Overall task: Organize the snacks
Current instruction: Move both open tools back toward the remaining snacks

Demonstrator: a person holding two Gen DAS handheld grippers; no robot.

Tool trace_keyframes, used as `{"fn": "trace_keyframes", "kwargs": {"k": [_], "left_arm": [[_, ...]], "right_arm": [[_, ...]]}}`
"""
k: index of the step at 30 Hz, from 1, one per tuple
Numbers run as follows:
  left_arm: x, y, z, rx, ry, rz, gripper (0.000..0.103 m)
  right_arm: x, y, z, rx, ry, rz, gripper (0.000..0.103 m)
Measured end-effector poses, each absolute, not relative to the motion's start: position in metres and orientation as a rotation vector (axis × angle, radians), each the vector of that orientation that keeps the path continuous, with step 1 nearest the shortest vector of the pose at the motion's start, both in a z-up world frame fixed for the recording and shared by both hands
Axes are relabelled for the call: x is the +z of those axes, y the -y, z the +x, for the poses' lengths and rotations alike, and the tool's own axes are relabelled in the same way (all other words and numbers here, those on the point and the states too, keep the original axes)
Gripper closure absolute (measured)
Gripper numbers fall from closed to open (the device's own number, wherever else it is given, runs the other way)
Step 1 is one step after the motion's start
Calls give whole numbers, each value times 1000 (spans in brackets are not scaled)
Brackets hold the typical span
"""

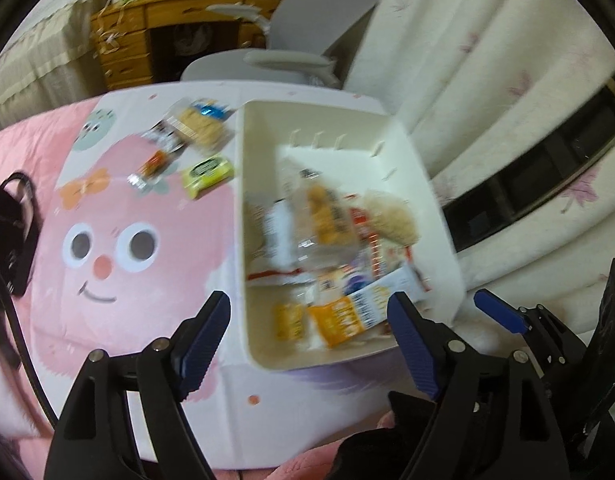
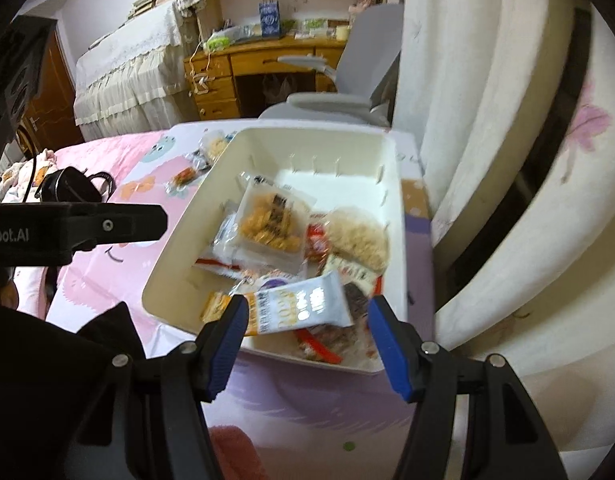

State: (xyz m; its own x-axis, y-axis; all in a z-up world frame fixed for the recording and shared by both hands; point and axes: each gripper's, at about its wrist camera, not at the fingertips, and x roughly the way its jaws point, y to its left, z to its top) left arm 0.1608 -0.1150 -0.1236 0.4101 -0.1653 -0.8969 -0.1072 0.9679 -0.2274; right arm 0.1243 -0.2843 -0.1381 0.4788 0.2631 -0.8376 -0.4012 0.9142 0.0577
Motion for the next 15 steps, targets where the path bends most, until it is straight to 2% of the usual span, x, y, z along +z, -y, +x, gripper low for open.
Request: {"fn": "trace_keyframes", "kwargs": {"k": [15], "left_arm": [[-126, -21, 116, 118, -1194, -311, 23]], "right_arm": [[-148, 172, 118, 543, -1103, -73, 41]]}}
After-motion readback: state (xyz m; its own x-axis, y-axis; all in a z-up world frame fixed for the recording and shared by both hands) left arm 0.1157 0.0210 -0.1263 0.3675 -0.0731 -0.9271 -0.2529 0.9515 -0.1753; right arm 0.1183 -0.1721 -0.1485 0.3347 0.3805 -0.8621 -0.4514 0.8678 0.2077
